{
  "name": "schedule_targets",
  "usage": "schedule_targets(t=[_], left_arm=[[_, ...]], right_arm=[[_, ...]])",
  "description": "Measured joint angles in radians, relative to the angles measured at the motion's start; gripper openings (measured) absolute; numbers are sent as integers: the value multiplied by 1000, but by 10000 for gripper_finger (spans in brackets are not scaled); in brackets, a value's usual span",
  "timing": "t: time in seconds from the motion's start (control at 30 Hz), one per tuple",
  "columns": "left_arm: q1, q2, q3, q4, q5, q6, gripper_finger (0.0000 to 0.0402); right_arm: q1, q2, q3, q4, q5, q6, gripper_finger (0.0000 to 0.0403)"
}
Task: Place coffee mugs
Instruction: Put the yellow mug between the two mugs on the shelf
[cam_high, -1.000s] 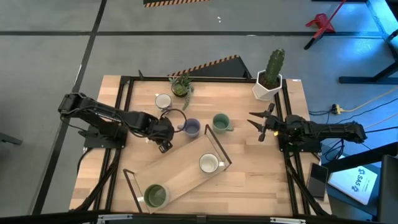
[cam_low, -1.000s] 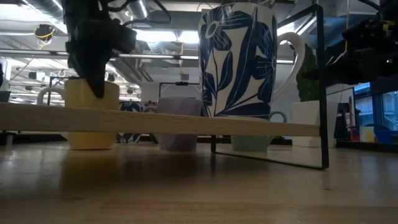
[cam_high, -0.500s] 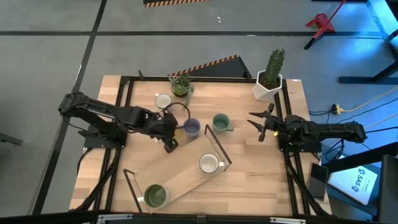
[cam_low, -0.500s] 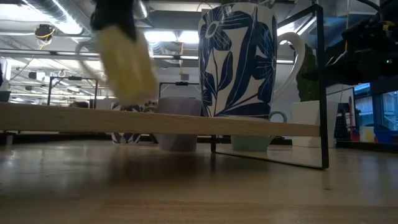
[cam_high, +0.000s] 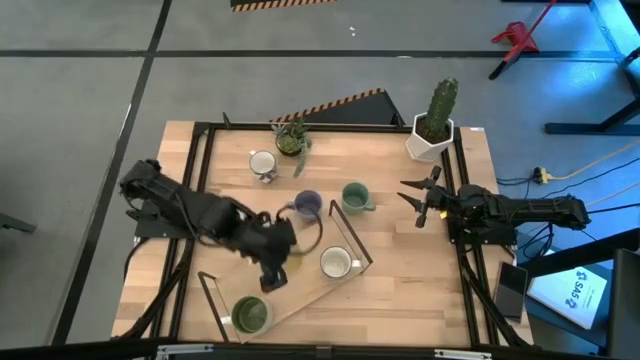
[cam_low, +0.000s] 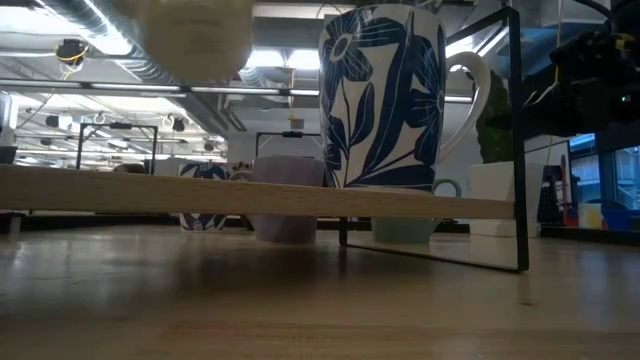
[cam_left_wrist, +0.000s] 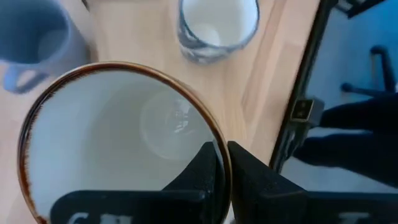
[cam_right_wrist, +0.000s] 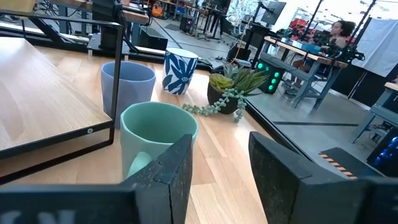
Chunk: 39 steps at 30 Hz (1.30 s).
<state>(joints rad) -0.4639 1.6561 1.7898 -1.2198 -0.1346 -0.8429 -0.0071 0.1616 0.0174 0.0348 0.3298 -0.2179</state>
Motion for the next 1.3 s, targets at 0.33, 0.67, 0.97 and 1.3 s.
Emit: schedule_targets(t=[0.33, 0.67, 0.97, 1.3], left_arm=[[-56, 188, 64, 30, 60, -19, 16], [-62, 244, 65, 101, 46, -32, 16], [-67, 284, 66, 110, 91, -71, 16], [-69, 284, 66, 105, 52, -93, 16]], right_arm=[[0, 0, 0, 0, 0, 0, 143], [0, 0, 0, -1, -8, -1, 143], [0, 0, 0, -1, -8, -1, 143], [0, 0, 0, -1, -8, -1, 143]])
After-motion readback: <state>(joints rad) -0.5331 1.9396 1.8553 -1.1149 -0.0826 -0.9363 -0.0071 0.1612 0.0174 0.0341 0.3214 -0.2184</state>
